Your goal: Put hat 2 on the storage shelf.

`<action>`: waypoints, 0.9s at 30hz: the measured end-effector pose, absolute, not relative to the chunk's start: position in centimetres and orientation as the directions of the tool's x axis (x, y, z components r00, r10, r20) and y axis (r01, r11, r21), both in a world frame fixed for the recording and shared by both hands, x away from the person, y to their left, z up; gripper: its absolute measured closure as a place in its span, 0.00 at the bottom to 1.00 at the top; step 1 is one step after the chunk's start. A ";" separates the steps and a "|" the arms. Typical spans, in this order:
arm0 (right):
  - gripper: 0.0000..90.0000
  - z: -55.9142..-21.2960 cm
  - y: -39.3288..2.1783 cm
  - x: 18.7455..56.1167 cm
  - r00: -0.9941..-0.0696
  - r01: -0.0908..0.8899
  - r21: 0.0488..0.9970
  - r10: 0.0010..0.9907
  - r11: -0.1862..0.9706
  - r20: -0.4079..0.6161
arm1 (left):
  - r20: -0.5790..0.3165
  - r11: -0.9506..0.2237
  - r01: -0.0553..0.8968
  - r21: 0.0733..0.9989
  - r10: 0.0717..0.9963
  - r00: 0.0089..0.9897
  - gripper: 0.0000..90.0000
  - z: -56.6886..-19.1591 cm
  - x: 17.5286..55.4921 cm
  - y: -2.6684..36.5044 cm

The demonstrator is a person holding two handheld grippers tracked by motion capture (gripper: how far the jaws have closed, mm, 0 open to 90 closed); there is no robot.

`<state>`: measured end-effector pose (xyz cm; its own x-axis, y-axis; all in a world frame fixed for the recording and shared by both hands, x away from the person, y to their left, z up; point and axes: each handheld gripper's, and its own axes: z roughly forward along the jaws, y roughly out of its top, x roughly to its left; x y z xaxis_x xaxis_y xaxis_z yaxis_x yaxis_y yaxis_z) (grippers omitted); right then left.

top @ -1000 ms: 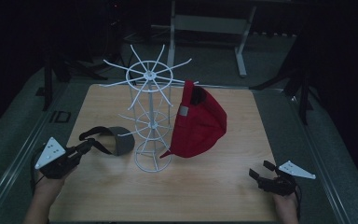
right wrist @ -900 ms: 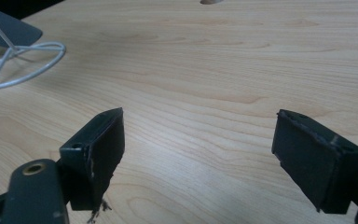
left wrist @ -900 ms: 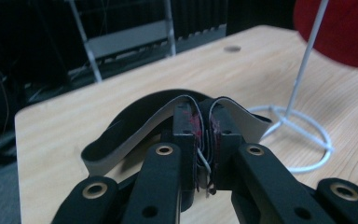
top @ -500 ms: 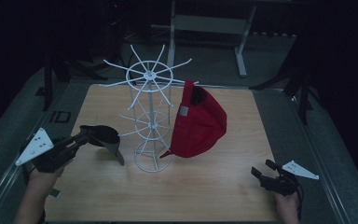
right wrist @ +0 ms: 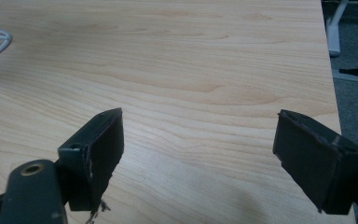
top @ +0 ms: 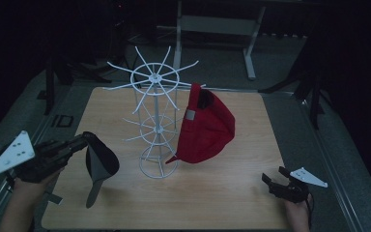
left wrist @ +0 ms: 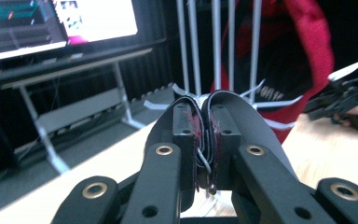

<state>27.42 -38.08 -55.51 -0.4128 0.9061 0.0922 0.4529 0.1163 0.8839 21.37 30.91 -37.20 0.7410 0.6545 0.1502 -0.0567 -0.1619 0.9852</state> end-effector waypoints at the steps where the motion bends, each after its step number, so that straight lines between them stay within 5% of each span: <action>1: 0.18 -55.5 -38.1 27.4 -0.414 0.454 0.884 0.906 0.116 0.094 | 0.161 -0.165 -0.069 0.984 0.651 0.742 0.94 -36.8 21.2 30.8; 27: 0.18 -55.5 -38.1 27.4 -0.431 0.468 0.876 0.896 0.119 0.109 | 0.266 -0.179 -0.197 0.964 0.631 0.729 0.94 -25.8 24.3 28.7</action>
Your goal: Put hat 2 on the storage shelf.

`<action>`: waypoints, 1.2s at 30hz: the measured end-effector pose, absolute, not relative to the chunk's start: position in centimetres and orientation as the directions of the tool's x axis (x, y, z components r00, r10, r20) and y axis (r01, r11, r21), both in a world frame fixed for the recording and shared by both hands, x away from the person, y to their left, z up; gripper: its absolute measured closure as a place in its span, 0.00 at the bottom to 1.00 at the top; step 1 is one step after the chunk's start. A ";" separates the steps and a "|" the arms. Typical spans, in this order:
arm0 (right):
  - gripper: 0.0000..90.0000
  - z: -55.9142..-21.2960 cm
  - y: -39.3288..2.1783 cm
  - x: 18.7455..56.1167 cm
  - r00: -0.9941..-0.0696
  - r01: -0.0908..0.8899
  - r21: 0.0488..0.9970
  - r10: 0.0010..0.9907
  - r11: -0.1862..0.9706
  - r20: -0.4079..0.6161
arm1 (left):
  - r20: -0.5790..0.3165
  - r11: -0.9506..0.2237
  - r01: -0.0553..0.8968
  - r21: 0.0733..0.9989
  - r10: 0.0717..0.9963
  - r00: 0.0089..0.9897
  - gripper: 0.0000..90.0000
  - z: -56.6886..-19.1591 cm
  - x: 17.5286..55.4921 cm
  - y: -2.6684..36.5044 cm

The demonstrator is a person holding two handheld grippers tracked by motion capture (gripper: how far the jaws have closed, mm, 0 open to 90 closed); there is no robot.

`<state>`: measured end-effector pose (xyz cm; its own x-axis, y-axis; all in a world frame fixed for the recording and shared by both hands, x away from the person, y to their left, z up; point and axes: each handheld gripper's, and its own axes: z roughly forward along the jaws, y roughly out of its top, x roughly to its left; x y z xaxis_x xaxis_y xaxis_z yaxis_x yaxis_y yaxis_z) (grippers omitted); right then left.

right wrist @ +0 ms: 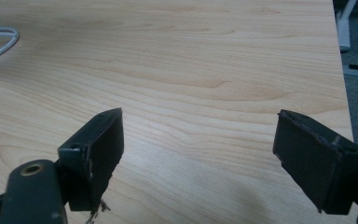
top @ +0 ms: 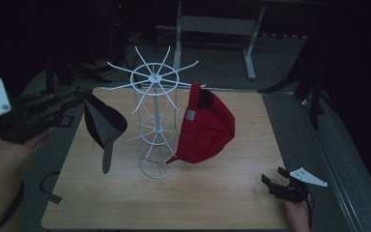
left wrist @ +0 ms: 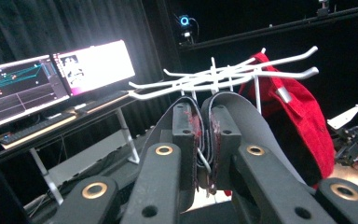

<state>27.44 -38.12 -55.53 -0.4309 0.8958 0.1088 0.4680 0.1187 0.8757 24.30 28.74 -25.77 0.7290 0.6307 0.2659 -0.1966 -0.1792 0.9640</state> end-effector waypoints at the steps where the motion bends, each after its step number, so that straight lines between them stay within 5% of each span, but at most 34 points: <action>1: 0.18 -55.5 -38.1 27.4 -0.432 0.469 0.875 0.895 0.119 0.110 | 0.266 -0.179 -0.196 0.964 0.628 0.732 0.94 -25.5 24.5 28.5; 17: 0.18 -55.6 -38.0 27.5 -0.439 0.478 0.869 0.892 0.129 0.109 | 0.301 -0.214 -0.220 0.952 0.509 0.806 0.94 -22.8 25.9 25.1; 28: 0.18 -55.6 -38.1 27.5 -0.441 0.479 0.869 0.890 0.125 0.115 | 0.250 -0.215 -0.171 0.961 0.427 0.869 0.93 -24.8 26.5 24.8; 36: 0.18 -55.6 -38.0 27.5 -0.440 0.480 0.868 0.891 0.130 0.110 | 0.194 -0.185 -0.121 0.975 0.452 0.871 0.93 -26.6 26.6 25.2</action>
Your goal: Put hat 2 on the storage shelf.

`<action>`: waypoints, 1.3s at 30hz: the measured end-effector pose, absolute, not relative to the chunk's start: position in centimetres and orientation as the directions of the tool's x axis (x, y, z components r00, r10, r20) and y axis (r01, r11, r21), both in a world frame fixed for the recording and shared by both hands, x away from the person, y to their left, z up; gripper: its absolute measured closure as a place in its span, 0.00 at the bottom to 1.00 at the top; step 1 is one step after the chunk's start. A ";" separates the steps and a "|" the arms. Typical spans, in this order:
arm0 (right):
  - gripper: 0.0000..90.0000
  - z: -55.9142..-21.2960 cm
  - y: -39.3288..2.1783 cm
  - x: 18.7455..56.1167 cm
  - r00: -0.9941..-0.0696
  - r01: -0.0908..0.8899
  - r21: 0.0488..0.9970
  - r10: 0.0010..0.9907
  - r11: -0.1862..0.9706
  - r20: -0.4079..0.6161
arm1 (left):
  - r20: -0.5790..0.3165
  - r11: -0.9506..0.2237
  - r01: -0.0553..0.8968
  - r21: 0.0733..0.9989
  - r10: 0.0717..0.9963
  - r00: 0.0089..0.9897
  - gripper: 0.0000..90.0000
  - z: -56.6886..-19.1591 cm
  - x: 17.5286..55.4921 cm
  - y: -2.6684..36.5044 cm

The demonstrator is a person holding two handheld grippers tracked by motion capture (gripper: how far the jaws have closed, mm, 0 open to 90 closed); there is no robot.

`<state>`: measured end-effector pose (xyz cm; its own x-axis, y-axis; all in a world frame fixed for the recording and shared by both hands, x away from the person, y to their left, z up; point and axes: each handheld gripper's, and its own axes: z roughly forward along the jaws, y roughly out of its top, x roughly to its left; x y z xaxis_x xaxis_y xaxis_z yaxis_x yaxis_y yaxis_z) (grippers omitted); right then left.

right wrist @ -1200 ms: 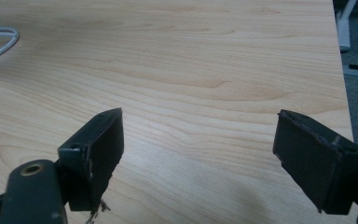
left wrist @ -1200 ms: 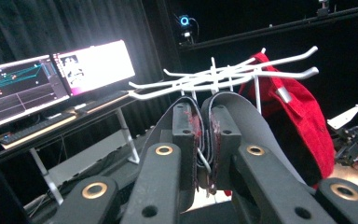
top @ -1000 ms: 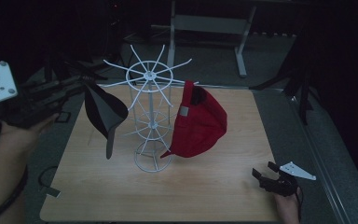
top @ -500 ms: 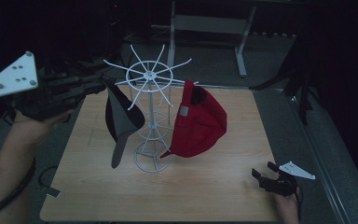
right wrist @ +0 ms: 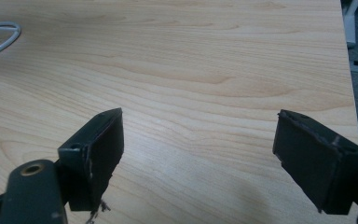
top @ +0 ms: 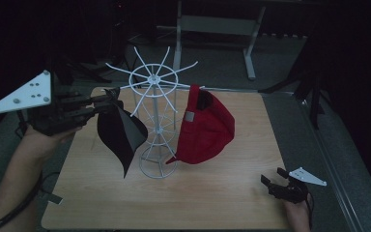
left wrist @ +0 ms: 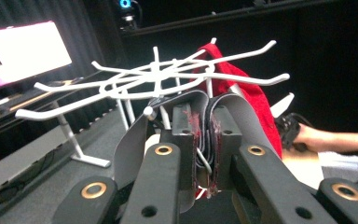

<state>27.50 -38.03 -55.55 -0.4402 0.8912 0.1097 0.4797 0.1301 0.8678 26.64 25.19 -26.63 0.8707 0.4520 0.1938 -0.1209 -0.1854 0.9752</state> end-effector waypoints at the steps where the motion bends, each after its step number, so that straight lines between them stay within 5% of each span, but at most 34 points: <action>1: 0.18 -55.6 -38.0 27.5 -0.440 0.480 0.868 0.891 0.130 0.110 | 0.186 -0.175 -0.117 0.978 0.462 0.867 0.92 -26.9 26.6 25.3; 6: 0.18 -55.6 -38.1 27.5 -0.440 0.479 0.868 0.891 0.126 0.113 | 0.170 -0.165 -0.103 0.981 0.471 0.865 0.88 -27.7 26.3 25.3; 9: 0.18 -55.6 -38.1 27.5 -0.441 0.480 0.868 0.891 0.128 0.112 | 0.156 -0.158 -0.091 0.983 0.472 0.868 0.73 -28.1 26.1 25.4; 12: 0.18 -55.6 -38.1 27.5 -0.441 0.477 0.870 0.890 0.125 0.114 | 0.146 -0.151 -0.082 0.985 0.483 0.863 0.69 -28.6 25.9 25.9; 39: 0.18 -55.6 -38.1 27.5 -0.438 0.479 0.869 0.892 0.127 0.111 | 0.074 -0.169 0.018 0.985 0.523 0.849 0.69 -35.3 23.5 28.0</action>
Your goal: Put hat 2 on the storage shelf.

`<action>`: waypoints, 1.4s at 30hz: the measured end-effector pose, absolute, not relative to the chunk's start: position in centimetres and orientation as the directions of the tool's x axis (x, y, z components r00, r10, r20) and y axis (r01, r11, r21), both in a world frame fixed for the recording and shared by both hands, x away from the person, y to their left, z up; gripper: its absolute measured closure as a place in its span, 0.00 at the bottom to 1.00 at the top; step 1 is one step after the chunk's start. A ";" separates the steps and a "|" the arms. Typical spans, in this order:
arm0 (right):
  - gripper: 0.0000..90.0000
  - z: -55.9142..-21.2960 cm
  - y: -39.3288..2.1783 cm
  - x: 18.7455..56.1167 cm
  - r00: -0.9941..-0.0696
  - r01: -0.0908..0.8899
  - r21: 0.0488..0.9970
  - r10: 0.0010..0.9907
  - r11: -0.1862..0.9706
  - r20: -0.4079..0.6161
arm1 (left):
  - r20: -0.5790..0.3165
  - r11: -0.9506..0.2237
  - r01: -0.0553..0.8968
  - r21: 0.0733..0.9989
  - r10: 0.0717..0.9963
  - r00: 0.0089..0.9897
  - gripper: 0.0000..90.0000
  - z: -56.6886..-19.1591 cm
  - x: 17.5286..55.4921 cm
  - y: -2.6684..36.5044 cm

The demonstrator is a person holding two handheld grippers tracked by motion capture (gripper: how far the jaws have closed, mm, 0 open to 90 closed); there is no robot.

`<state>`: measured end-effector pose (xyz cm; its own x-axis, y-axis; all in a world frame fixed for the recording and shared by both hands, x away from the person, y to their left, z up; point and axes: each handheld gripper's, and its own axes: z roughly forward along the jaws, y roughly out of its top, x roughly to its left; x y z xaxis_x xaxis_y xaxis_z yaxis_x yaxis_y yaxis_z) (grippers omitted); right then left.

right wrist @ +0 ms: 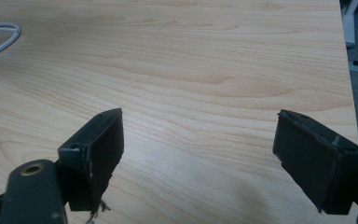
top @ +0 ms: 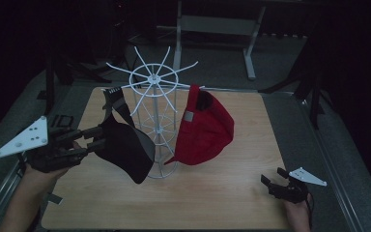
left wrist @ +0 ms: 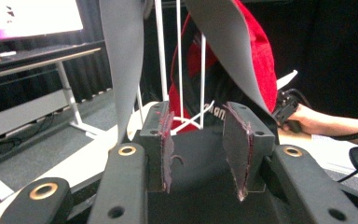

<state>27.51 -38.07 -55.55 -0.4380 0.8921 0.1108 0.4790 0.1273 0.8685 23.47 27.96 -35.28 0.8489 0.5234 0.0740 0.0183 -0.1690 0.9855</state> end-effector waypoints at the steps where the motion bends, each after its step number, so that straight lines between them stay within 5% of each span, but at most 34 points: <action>1: 0.18 -55.6 -38.1 27.5 -0.437 0.479 0.869 0.893 0.126 0.111 | 0.070 -0.172 0.026 0.985 0.529 0.846 0.69 -35.5 23.5 28.0; 42: 0.18 -55.6 -38.0 27.5 -0.434 0.480 0.868 0.894 0.128 0.109 | -0.066 -0.190 0.256 0.948 0.668 0.742 0.68 -49.1 22.7 29.4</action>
